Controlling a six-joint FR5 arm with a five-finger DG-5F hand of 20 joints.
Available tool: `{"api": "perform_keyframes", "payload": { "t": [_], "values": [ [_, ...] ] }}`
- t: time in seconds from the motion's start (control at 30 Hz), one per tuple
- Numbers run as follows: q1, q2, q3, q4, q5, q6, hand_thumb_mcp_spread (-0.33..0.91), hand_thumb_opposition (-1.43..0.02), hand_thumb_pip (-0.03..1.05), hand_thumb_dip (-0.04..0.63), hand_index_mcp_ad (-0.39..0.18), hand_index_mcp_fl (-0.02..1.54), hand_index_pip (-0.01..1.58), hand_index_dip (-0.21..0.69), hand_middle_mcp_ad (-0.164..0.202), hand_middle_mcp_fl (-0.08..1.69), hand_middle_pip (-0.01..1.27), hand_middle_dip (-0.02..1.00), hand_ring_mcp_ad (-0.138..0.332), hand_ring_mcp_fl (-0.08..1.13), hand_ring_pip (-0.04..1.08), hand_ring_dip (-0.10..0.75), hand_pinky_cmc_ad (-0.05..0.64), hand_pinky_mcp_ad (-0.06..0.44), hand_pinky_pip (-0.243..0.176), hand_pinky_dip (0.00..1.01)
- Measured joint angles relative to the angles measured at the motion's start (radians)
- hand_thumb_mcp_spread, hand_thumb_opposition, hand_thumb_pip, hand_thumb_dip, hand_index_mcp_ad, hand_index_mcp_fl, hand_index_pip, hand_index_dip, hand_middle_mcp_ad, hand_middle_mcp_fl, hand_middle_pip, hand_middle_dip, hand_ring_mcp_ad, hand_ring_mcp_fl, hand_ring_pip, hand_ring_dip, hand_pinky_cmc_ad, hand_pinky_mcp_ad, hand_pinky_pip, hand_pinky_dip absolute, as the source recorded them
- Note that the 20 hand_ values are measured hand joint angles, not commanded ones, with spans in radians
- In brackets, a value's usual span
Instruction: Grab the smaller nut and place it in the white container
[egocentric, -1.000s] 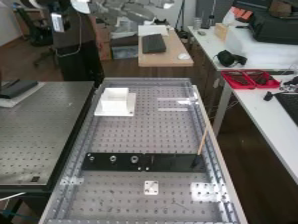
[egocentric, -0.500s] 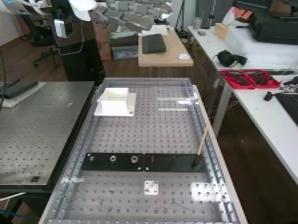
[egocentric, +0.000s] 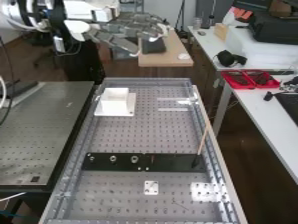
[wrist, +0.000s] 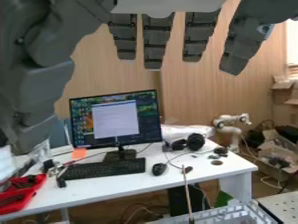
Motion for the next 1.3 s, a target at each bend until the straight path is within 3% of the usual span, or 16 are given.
{"api": "perform_keyframes", "payload": {
  "t": [0.3,0.47,0.87,1.17,1.3],
  "values": [
    [-0.039,0.018,-0.049,0.013,-0.065,-0.010,0.25,-0.75,0.55,0.084,-0.103,0.15,0.09,0.267,0.010,0.06,0.13,0.19,0.147,0.00,0.09,0.065,0.393,0.311,-0.061,0.12],
    [-0.073,0.030,-0.116,0.059,-0.096,-0.017,0.28,-0.76,0.55,0.112,-0.106,0.19,0.12,0.267,0.009,0.06,0.12,0.19,0.147,0.00,0.09,0.065,0.394,0.311,-0.061,0.12],
    [-0.162,0.029,-0.251,0.161,-0.172,-0.041,0.31,-0.79,0.56,0.141,-0.110,0.16,0.66,0.269,0.010,0.06,0.12,0.19,0.148,0.00,0.09,0.073,0.393,0.311,-0.061,0.13],
    [-0.239,-0.004,-0.304,0.231,-0.226,-0.056,0.33,-0.80,0.62,0.157,-0.110,0.09,1.11,0.272,0.010,0.06,0.12,0.19,0.148,0.00,0.09,0.073,0.394,0.311,-0.061,0.13],
    [-0.269,-0.021,-0.328,0.270,-0.245,-0.065,0.32,-0.82,0.62,0.157,-0.110,0.07,1.20,0.290,0.010,0.02,0.12,0.19,0.145,0.00,0.09,0.073,0.394,0.311,-0.061,0.13]
  ]
}}
